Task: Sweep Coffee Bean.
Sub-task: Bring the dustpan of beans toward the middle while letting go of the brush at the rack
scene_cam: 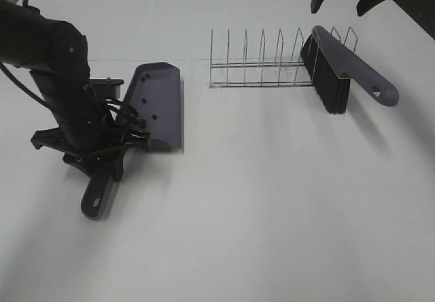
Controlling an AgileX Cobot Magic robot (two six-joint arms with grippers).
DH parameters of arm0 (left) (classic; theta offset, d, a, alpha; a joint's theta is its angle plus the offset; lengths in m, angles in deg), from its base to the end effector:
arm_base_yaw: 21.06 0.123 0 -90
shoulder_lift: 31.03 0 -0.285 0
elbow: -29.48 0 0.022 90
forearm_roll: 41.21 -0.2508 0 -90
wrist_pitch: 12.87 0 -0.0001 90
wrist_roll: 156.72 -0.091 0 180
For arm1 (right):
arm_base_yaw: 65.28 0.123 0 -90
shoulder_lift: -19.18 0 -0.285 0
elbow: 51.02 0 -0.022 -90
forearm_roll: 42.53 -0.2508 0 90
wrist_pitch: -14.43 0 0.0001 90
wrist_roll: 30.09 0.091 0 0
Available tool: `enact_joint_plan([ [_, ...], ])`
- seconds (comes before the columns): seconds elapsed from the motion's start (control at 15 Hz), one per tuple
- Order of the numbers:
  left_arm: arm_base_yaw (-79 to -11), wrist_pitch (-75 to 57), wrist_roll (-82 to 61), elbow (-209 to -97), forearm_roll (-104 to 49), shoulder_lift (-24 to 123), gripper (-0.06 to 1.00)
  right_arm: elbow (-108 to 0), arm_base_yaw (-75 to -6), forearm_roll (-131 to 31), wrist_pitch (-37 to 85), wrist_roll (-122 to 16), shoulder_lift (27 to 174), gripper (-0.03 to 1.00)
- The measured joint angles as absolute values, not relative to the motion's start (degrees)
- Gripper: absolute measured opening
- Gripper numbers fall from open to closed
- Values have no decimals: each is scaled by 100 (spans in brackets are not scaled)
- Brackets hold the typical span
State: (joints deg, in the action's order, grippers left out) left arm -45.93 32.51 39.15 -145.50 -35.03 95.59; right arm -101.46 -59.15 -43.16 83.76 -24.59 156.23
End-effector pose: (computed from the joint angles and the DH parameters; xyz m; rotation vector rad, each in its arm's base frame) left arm 0.3390 -0.1649 0.1109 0.1297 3.1143 -0.1433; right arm 0.4917 0.0538 0.2708 -0.0127 2.7240 0.0739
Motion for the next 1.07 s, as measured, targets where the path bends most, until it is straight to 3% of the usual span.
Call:
enact_joint_plan([
  [0.67,-4770,3165,3852,-14601,-3056,9811,33,-10146,-5657,-4006,8422,-2459,15623,68],
  [0.8,-4770,3165,3852,-14613,-2953,9800,47,-10146,-5657,-4000,8422,-2459,15623,68],
  [0.87,-4776,3177,3852,-14613,-2930,9771,65,-10146,-5657,-4000,8422,-2459,15623,68],
  [1.07,-4776,3303,3852,-14613,-2981,9484,74,-10146,-5657,-4000,8422,-2459,15623,68],
])
